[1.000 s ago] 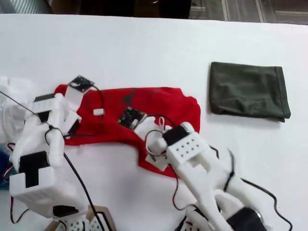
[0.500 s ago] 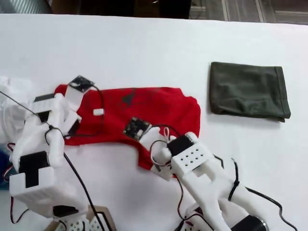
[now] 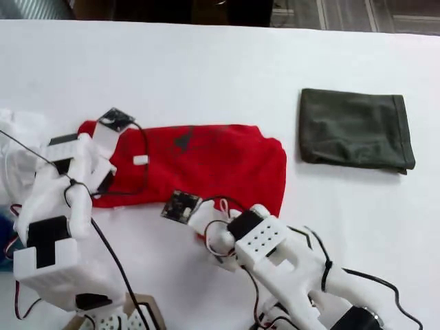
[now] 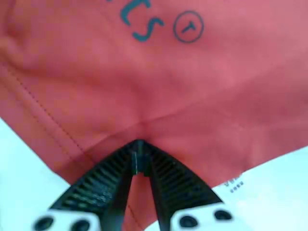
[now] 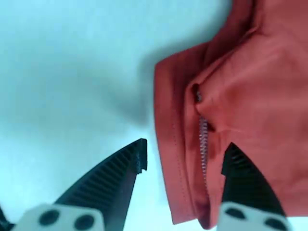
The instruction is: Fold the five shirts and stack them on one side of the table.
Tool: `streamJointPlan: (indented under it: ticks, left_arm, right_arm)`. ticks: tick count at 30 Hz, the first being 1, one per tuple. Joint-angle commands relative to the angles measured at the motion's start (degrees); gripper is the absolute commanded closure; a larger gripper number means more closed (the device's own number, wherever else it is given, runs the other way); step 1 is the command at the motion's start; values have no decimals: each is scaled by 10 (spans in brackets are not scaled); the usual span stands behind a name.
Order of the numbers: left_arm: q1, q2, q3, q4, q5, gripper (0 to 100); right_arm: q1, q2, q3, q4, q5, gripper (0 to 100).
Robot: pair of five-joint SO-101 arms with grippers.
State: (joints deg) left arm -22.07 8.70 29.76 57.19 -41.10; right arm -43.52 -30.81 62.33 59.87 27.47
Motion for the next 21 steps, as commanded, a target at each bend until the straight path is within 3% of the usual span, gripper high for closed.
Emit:
streamJointPlan:
  ticks: [1,18,21]
  left_arm:
    - [5,-4,1,-15,-4,974]
    - [5,-4,2,-14,-4,974]
    - [5,-4,2,-14,-4,974]
  right_arm:
    - [27,-21,0,-14,1,744]
    - [36,148,-37,-41,1,748]
    - [39,160,-48,-31,1,837]
